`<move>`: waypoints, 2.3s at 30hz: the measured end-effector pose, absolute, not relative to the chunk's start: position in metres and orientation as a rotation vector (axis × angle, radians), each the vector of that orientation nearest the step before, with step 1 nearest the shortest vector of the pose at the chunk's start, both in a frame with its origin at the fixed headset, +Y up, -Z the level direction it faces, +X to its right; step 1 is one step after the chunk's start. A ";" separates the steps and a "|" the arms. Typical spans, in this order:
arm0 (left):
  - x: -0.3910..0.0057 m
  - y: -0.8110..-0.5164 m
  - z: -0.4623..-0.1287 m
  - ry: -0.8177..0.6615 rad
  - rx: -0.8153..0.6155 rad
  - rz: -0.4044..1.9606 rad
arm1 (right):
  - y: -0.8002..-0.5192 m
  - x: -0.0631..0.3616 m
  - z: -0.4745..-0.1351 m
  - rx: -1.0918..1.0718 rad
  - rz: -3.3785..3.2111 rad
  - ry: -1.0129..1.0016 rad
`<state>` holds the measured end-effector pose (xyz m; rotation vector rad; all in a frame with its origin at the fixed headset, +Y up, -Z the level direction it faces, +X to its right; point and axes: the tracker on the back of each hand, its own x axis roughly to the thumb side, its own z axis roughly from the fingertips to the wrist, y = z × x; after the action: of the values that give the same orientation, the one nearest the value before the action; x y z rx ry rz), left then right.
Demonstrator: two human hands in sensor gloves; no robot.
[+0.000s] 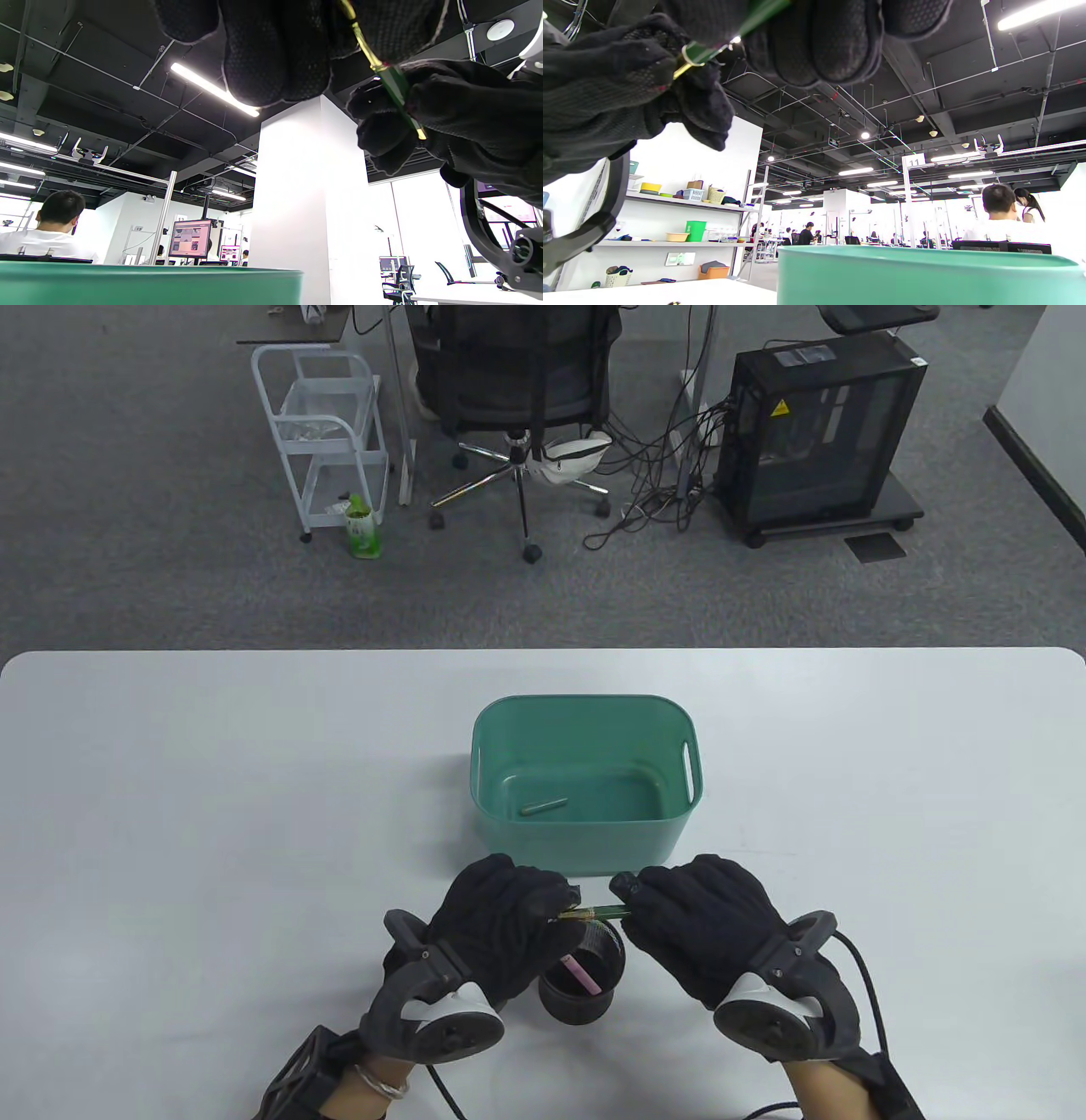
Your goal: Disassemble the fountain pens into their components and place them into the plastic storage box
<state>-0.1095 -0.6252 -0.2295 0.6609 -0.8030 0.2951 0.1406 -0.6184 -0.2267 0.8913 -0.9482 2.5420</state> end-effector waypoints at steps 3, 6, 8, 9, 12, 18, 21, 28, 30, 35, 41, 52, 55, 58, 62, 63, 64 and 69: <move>-0.110 -0.625 -0.230 -0.804 0.662 0.304 | -0.618 0.140 -0.226 0.895 2.542 -0.950; -0.110 -0.626 -0.230 -0.805 0.660 0.311 | -0.618 0.140 -0.226 0.896 2.539 -0.952; -0.110 -0.626 -0.230 -0.804 0.665 0.317 | -0.618 0.140 -0.226 0.898 2.535 -0.949; -0.110 -0.626 -0.230 -0.803 0.667 0.320 | -0.618 0.140 -0.226 0.899 2.535 -0.949; -0.111 -0.626 -0.231 -0.801 0.670 0.329 | -0.618 0.139 -0.225 0.905 2.529 -0.948; -0.111 -0.625 -0.232 -0.795 0.669 0.331 | -0.618 0.138 -0.225 0.910 2.533 -0.949; -0.111 -0.625 -0.232 -0.793 0.670 0.333 | -0.618 0.138 -0.225 0.910 2.533 -0.948; -0.111 -0.627 -0.233 -0.798 0.636 0.317 | -0.617 0.141 -0.226 0.889 2.536 -0.960; -0.111 -0.627 -0.233 -0.803 0.636 0.314 | -0.616 0.142 -0.226 0.884 2.534 -0.963; -0.109 -0.626 -0.230 -0.803 0.652 0.293 | -0.616 0.142 -0.226 0.882 2.537 -0.964; -0.108 -0.626 -0.229 -0.804 0.660 0.289 | -0.616 0.142 -0.226 0.887 2.542 -0.965; -0.109 -0.626 -0.231 -0.798 0.662 0.312 | -0.616 0.141 -0.226 0.895 2.539 -0.958; -0.110 -0.626 -0.232 -0.799 0.668 0.320 | -0.616 0.140 -0.226 0.897 2.535 -0.957; -0.110 -0.626 -0.232 -0.799 0.671 0.327 | -0.616 0.140 -0.226 0.900 2.534 -0.956; -0.111 -0.626 -0.233 -0.800 0.672 0.335 | -0.616 0.139 -0.225 0.906 2.530 -0.953; -0.111 -0.626 -0.233 -0.800 0.671 0.337 | -0.616 0.139 -0.225 0.907 2.529 -0.952; -0.111 -0.626 -0.233 -0.801 0.672 0.340 | -0.616 0.139 -0.225 0.909 2.529 -0.950; -0.112 -0.626 -0.233 -0.798 0.680 0.351 | -0.617 0.138 -0.224 0.918 2.527 -0.948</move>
<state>-0.1121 -0.6257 -0.2330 0.6796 -0.7984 0.3511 0.1379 -0.6165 -0.2244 0.9180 -0.9482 2.5271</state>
